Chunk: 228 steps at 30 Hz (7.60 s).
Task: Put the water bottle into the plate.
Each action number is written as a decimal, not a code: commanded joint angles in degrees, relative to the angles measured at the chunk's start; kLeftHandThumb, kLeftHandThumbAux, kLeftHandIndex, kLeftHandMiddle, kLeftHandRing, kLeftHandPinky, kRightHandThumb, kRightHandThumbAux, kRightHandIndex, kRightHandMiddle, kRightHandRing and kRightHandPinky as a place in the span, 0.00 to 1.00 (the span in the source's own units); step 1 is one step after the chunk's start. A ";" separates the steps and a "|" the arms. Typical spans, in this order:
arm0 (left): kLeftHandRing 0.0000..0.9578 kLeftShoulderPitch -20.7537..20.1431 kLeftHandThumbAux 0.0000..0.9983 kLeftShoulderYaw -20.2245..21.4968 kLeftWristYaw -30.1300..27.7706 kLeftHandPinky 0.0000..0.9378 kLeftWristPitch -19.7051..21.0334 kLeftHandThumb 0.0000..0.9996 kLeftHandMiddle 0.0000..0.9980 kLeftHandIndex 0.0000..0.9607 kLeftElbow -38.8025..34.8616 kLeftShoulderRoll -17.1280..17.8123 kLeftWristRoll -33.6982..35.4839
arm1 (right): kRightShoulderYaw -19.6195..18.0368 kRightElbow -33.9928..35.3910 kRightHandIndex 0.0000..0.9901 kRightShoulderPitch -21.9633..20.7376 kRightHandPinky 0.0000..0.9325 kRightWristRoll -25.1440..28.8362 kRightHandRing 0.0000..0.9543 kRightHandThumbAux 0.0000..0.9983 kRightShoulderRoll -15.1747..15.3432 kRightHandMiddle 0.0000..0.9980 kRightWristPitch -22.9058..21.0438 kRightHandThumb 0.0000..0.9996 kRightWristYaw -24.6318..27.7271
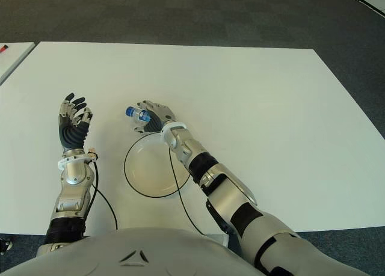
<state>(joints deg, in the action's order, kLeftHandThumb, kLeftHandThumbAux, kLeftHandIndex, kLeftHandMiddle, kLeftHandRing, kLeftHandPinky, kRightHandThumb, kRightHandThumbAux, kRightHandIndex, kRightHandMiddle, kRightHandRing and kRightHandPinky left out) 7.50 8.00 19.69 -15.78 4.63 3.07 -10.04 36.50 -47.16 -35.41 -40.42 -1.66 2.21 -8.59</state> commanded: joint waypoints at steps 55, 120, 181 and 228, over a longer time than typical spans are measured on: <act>0.24 0.53 0.59 1.38 -1.15 0.31 -2.66 0.60 0.22 0.15 1.63 1.04 0.86 | 4.25 -4.45 0.00 -3.05 0.43 -3.42 0.33 0.54 -1.86 0.21 -3.75 0.45 1.98; 0.25 0.89 0.61 2.37 -1.63 0.32 -6.73 0.61 0.23 0.17 3.45 2.37 -0.95 | 2.24 -1.09 0.33 -1.84 0.68 -0.13 0.58 0.67 -2.43 0.49 -1.29 0.94 2.68; 0.27 1.44 0.62 3.36 -0.26 0.33 -7.41 0.68 0.25 0.18 3.18 1.71 -0.88 | -1.71 -3.83 0.34 -1.05 0.53 1.89 0.52 0.67 -0.77 0.46 18.84 1.00 -1.56; 0.26 1.80 0.62 3.26 0.29 0.32 -7.95 0.65 0.25 0.18 3.40 1.79 -2.55 | -0.96 -6.65 0.18 -2.01 0.42 0.96 0.40 0.60 0.76 0.35 22.65 0.70 -1.47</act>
<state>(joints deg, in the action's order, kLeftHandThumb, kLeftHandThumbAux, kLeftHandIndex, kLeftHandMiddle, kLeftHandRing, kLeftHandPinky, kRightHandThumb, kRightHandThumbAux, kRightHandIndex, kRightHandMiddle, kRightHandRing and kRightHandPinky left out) 8.64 10.91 19.31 -23.81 7.37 4.85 -12.20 35.06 -53.87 -36.75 -39.08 -1.69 25.24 -11.68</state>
